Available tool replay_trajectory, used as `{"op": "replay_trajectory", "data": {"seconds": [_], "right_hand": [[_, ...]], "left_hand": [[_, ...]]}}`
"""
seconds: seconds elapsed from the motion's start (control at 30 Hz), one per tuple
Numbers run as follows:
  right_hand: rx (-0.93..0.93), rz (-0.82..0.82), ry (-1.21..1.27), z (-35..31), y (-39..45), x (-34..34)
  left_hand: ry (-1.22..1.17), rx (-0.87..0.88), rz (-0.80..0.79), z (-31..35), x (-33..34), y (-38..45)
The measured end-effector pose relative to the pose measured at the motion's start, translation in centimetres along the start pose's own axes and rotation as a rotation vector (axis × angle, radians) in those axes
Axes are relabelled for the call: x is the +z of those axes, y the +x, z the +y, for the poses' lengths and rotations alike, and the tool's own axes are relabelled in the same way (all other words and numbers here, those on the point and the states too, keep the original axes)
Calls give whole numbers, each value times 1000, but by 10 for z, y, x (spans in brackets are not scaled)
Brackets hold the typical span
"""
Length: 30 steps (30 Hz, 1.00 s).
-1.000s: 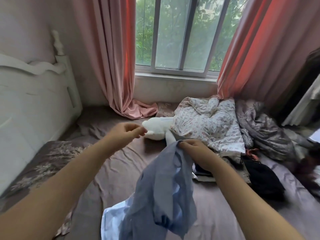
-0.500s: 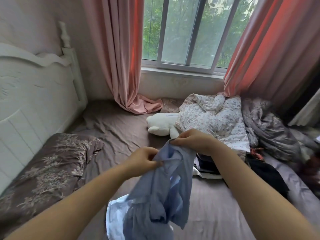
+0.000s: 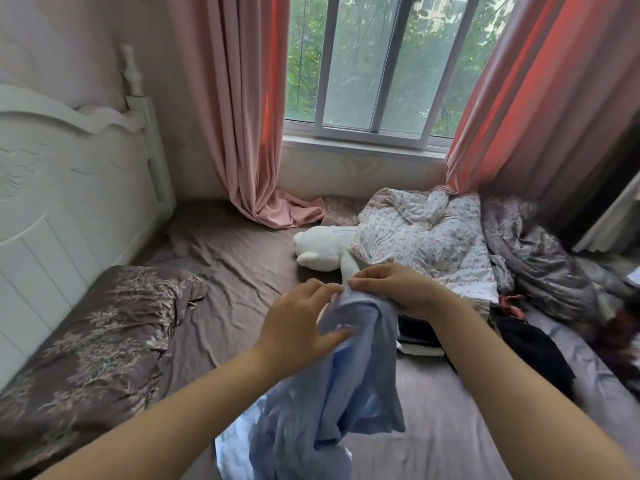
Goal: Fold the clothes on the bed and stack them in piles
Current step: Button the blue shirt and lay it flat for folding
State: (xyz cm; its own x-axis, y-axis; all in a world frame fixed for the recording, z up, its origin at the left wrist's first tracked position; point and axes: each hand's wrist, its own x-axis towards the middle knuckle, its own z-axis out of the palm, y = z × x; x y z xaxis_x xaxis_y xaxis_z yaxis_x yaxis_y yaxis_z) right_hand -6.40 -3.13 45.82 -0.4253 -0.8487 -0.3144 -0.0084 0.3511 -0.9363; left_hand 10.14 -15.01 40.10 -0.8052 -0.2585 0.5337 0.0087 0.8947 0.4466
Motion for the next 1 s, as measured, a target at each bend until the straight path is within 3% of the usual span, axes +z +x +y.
{"op": "replay_trajectory", "data": {"seconds": [0.07,0.13,0.23,0.33,0.47,0.6,0.77,0.87,1.0], "right_hand": [[1,33,37,0,-1,5],[-36,183,-5,5,-1,8],[-243,484,-130,26,-3,14],[-419,566,-393,62,-10,27],[-317,587,-559,88,-13,59],[-442,645,-519,73,-10,78],[-88,566,-933,46,0,57],[-114,594,-805,23,-2,29],[-211,625,-245,-33,-13,2]], "left_hand": [[-17,-92,-2,4,7,5],[-45,-137,46,4,9,15],[-29,-119,117,5,4,28],[8,-88,136,9,-6,37],[66,-51,130,18,-22,56],[141,33,151,25,-46,78],[193,19,140,24,-75,96],[259,-55,124,16,-96,102],[301,-361,65,14,-111,108]]}}
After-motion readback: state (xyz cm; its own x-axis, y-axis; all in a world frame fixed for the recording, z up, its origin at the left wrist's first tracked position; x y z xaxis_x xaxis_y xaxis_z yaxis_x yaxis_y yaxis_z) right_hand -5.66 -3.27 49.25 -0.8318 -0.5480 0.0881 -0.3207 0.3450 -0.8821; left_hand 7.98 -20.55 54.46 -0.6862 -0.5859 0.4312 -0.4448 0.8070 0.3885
